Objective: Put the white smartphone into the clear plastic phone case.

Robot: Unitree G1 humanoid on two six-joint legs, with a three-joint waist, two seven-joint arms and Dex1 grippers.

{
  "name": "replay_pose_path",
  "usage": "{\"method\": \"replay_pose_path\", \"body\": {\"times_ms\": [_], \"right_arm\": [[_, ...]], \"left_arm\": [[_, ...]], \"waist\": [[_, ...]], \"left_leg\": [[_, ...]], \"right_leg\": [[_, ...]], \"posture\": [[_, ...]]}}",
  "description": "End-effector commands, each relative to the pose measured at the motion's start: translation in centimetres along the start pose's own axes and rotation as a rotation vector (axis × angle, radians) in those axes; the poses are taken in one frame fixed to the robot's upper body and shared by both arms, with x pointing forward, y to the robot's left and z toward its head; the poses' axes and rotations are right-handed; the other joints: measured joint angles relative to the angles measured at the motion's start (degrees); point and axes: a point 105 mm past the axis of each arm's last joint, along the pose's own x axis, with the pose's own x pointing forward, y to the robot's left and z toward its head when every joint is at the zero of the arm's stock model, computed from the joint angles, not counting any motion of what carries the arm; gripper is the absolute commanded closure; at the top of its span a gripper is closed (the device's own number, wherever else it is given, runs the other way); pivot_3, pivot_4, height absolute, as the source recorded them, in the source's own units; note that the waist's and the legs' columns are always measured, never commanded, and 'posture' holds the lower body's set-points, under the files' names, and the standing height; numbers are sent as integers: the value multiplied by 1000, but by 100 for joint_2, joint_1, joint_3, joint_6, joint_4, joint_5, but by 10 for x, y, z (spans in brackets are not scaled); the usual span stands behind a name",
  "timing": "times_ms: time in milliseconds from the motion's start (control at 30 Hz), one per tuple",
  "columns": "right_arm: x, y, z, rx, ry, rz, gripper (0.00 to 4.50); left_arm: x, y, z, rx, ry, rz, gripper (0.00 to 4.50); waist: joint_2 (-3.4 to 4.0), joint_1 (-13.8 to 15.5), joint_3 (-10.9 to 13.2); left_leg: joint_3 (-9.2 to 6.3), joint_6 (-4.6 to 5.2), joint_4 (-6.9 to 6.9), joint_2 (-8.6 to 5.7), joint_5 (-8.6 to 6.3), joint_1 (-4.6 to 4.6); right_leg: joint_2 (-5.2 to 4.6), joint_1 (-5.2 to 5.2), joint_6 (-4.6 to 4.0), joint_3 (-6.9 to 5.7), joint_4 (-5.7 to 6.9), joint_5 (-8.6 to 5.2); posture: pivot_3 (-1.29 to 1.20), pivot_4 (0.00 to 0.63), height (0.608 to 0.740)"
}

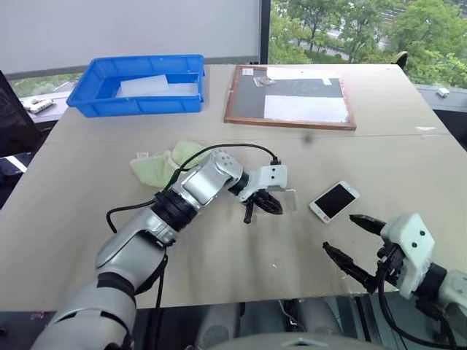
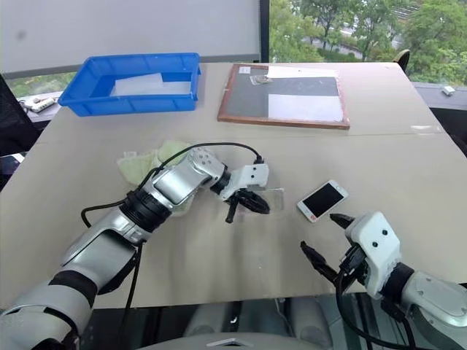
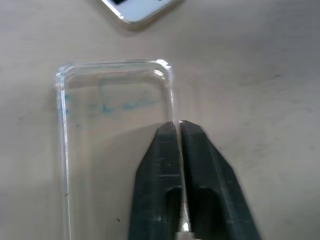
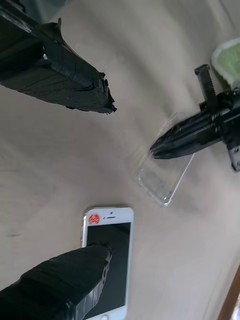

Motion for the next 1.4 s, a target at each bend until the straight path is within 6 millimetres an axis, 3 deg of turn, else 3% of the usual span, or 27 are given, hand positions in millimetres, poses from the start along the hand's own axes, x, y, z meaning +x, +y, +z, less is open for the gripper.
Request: {"method": "replay_pose_path", "body": {"times_ms": [33, 200, 300, 367, 433, 567, 700, 1033, 1200, 1400], "right_arm": [[-6, -9, 5, -60, 11, 16, 0], [-5, -51, -2, -85, 99, -103, 0], [7, -67, -8, 10, 115, -192, 0], [22, -59, -2, -85, 103, -131, 0], [27, -56, 2, -289, 144, -54, 0], [27, -73, 2, -469, 228, 89, 0], [35, -92, 4, -565, 283, 256, 0], [77, -121, 8, -699, 372, 557, 0], [99, -126, 12, -758, 400, 656, 0], [116, -131, 3, -877, 490, 771, 0]], "left_arm": [[-17, -1, 11, -11, -89, 32, 2170], [-43, -14, 13, -84, -238, 69, 11], [-55, -21, 11, -132, -287, 113, 11], [-61, -28, 12, -134, -355, 152, 11], [-67, -36, 13, -67, -428, 187, 11], [-80, -42, 14, 8, -553, 280, 11], [-89, -54, 7, -55, -618, 259, 11], [-95, -95, -17, -129, -567, 344, 11], [-97, -104, -22, -169, -563, 387, 11], [-92, -113, -21, -184, -562, 424, 11]], "waist": [[0, -13, 0], [3, -62, 2], [3, -75, 2], [12, -71, 7], [26, -94, 13], [28, -109, 15], [32, -146, 16], [46, -185, 30], [53, -140, 34], [53, -147, 34]], "left_leg": [[0, 0, 0, 1, 0, -1], [1, 0, -1, 6, -1, 0], [0, 1, -1, 8, -1, 1], [0, 0, -3, 10, -1, 1], [1, 0, -5, 5, -1, -3], [10, 5, -5, 4, -4, -2], [13, 6, -3, 3, -4, 4], [21, 5, -9, 8, -5, 7], [17, 5, -10, 7, -5, 7], [20, 5, -11, 5, -5, 14]], "right_leg": [[0, -1, 0, 0, 0, 0], [1, -2, -1, 0, 0, 0], [-2, -2, -1, 0, 1, 0], [-2, -2, -1, 0, 0, 0], [-4, -6, -2, 1, -1, 0], [-8, -8, -1, 7, -6, 1], [-5, -5, 0, 5, -7, 1], [-4, -9, -20, 11, -8, 14], [-5, -9, -23, 7, -5, 15], [-6, -6, -26, 12, -5, 17]], "posture": [[0, 150, 740], [0, 150, 740], [0, 150, 740], [0, 150, 740], [0, 150, 740], [0, 150, 740], [0, 150, 740], [0, 150, 740], [0, 150, 740], [0, 150, 740]]}}
